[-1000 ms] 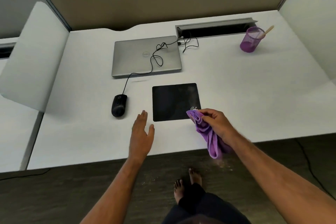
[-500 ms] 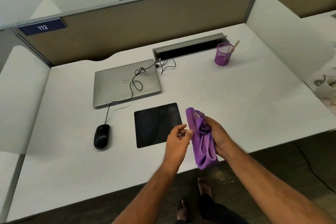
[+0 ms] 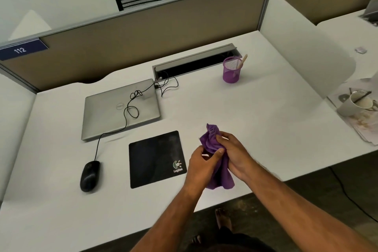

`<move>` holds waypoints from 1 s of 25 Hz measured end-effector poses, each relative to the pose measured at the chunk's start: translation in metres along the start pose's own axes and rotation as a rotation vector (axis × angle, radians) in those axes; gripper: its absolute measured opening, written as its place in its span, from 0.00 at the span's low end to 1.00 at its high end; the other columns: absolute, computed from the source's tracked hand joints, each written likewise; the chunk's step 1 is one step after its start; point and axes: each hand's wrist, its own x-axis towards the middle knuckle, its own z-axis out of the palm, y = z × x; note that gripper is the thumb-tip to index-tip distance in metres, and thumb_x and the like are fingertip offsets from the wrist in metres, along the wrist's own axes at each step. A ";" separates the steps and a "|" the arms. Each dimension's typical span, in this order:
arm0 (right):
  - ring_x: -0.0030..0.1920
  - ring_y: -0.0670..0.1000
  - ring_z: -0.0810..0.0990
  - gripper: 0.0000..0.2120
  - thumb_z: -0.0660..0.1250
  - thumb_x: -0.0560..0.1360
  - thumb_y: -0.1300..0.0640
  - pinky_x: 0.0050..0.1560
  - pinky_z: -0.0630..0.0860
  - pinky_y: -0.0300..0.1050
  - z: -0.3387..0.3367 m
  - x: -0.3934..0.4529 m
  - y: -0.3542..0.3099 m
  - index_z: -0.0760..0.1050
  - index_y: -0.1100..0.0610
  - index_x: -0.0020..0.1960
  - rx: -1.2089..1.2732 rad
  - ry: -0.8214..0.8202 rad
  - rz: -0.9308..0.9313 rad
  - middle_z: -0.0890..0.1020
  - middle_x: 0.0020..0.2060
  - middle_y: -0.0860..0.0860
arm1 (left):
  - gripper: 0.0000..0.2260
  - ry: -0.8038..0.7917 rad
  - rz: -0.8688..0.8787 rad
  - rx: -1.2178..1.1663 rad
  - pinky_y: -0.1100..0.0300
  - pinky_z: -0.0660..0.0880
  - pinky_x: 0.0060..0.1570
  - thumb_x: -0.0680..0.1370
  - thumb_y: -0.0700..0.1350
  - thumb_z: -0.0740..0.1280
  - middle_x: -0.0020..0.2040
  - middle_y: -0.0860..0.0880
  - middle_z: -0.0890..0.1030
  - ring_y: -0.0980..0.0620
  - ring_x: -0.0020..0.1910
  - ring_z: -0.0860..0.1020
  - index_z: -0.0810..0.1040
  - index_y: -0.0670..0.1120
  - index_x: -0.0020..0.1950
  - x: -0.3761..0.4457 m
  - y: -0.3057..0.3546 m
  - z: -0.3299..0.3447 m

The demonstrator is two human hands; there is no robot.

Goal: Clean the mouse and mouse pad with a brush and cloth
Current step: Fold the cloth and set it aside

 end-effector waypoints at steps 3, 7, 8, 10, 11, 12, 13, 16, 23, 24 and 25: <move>0.57 0.57 0.87 0.16 0.71 0.79 0.58 0.54 0.83 0.48 -0.007 0.004 -0.009 0.76 0.56 0.66 -0.025 -0.018 0.002 0.86 0.57 0.57 | 0.09 0.032 -0.019 -0.086 0.67 0.80 0.45 0.78 0.57 0.73 0.49 0.57 0.86 0.59 0.49 0.84 0.81 0.57 0.56 0.008 0.005 0.011; 0.57 0.57 0.86 0.18 0.75 0.77 0.54 0.62 0.81 0.57 -0.012 0.009 -0.018 0.75 0.55 0.65 -0.094 -0.002 -0.025 0.86 0.57 0.56 | 0.06 0.001 -0.077 -0.211 0.60 0.83 0.50 0.81 0.48 0.68 0.50 0.52 0.87 0.54 0.51 0.85 0.82 0.53 0.57 0.018 0.012 0.020; 0.57 0.56 0.86 0.20 0.75 0.76 0.49 0.63 0.81 0.58 -0.013 0.011 -0.022 0.75 0.53 0.64 -0.138 0.010 -0.035 0.86 0.57 0.55 | 0.07 -0.008 -0.094 -0.238 0.58 0.83 0.50 0.81 0.47 0.67 0.51 0.51 0.87 0.53 0.52 0.85 0.82 0.53 0.57 0.021 0.013 0.019; 0.56 0.54 0.86 0.25 0.74 0.73 0.38 0.63 0.81 0.59 -0.017 0.014 -0.031 0.75 0.50 0.64 -0.274 0.032 -0.033 0.86 0.56 0.51 | 0.09 -0.016 -0.131 -0.298 0.57 0.83 0.48 0.79 0.45 0.65 0.51 0.50 0.87 0.53 0.51 0.85 0.83 0.53 0.55 0.026 0.016 0.016; 0.57 0.54 0.86 0.28 0.74 0.71 0.34 0.63 0.81 0.59 -0.020 0.016 -0.035 0.75 0.49 0.64 -0.316 0.027 -0.013 0.86 0.56 0.50 | 0.10 -0.024 -0.147 -0.324 0.58 0.83 0.46 0.78 0.45 0.64 0.51 0.50 0.87 0.53 0.51 0.85 0.83 0.54 0.54 0.029 0.017 0.013; 0.57 0.54 0.86 0.29 0.73 0.72 0.33 0.63 0.81 0.59 -0.024 0.018 -0.037 0.77 0.50 0.64 -0.323 -0.002 0.010 0.86 0.57 0.52 | 0.11 -0.038 -0.159 -0.346 0.59 0.82 0.45 0.78 0.45 0.64 0.52 0.50 0.87 0.53 0.50 0.85 0.84 0.55 0.53 0.033 0.019 0.009; 0.58 0.56 0.86 0.29 0.73 0.73 0.34 0.63 0.81 0.59 -0.027 0.020 -0.039 0.79 0.53 0.64 -0.307 -0.052 0.022 0.86 0.57 0.54 | 0.11 -0.053 -0.170 -0.370 0.59 0.81 0.44 0.78 0.45 0.63 0.52 0.49 0.87 0.54 0.49 0.85 0.84 0.55 0.52 0.036 0.020 0.006; 0.57 0.59 0.86 0.22 0.73 0.77 0.41 0.58 0.83 0.56 -0.032 0.024 -0.044 0.83 0.56 0.60 -0.265 -0.130 -0.019 0.86 0.57 0.59 | 0.10 -0.095 -0.178 -0.410 0.55 0.82 0.49 0.80 0.46 0.65 0.54 0.49 0.87 0.51 0.52 0.85 0.84 0.55 0.56 0.047 0.022 -0.005; 0.47 0.49 0.88 0.19 0.78 0.72 0.41 0.44 0.85 0.47 -0.019 0.031 -0.036 0.79 0.49 0.57 -0.437 0.108 -0.258 0.87 0.49 0.48 | 0.15 -0.074 -0.143 -0.370 0.53 0.84 0.51 0.80 0.57 0.71 0.56 0.54 0.86 0.51 0.57 0.85 0.78 0.55 0.63 0.058 0.020 -0.012; 0.45 0.46 0.87 0.16 0.76 0.74 0.41 0.41 0.84 0.41 -0.018 0.031 -0.037 0.78 0.47 0.56 -0.522 0.124 -0.296 0.86 0.48 0.46 | 0.16 -0.071 -0.114 -0.343 0.55 0.84 0.49 0.78 0.58 0.73 0.57 0.55 0.86 0.53 0.56 0.85 0.77 0.56 0.63 0.059 0.020 -0.012; 0.44 0.43 0.86 0.15 0.74 0.75 0.41 0.38 0.81 0.36 -0.017 0.032 -0.038 0.76 0.46 0.56 -0.607 0.131 -0.322 0.85 0.48 0.44 | 0.16 -0.056 -0.082 -0.313 0.57 0.84 0.47 0.78 0.57 0.74 0.57 0.57 0.86 0.55 0.55 0.85 0.76 0.58 0.63 0.060 0.019 -0.012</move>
